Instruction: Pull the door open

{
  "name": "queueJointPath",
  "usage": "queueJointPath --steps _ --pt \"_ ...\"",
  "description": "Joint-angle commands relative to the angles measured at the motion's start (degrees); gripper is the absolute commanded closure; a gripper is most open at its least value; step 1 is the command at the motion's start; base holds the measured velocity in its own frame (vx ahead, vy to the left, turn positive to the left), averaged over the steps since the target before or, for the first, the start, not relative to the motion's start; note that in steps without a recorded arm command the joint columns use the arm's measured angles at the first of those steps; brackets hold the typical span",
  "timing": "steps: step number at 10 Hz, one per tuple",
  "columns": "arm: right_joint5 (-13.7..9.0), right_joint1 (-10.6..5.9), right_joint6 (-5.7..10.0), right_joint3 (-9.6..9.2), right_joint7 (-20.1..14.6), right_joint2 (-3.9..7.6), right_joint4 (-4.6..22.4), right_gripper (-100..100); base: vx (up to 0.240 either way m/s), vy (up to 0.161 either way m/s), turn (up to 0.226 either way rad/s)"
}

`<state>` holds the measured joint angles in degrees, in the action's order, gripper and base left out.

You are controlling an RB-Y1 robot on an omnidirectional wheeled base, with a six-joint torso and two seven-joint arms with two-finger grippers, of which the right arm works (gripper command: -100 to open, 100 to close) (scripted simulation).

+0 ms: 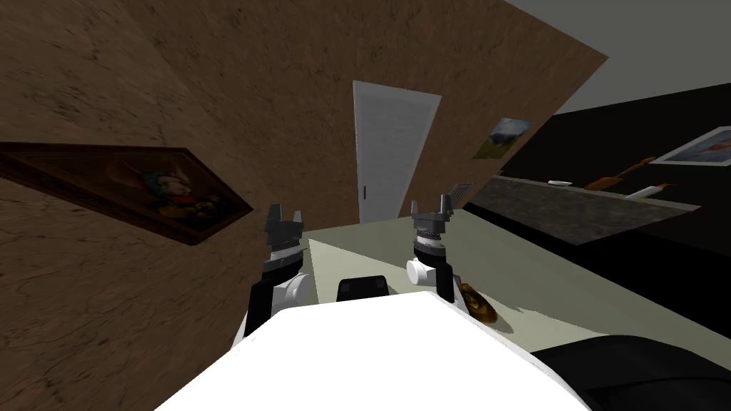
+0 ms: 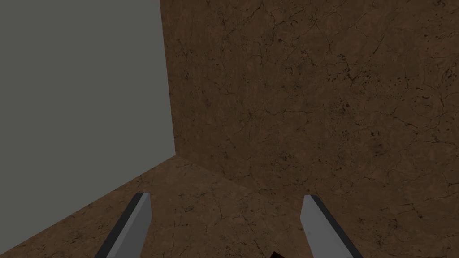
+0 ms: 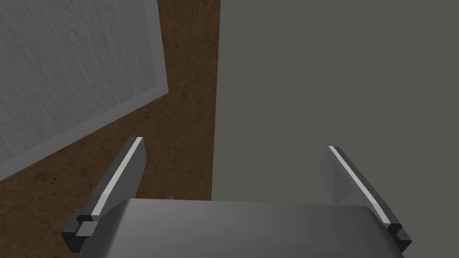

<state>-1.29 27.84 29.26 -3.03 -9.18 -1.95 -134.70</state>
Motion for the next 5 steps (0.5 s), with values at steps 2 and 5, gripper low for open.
queueJointPath --steps 2,5 --pt "-2.44 -0.74 1.04 -0.64 -1.97 1.39 3.07 -100 0.097 0.01 0.122" --pt "-5.6 -1.69 2.38 -1.47 -4.53 2.89 7.04 -100 0.143 -0.019 0.106"
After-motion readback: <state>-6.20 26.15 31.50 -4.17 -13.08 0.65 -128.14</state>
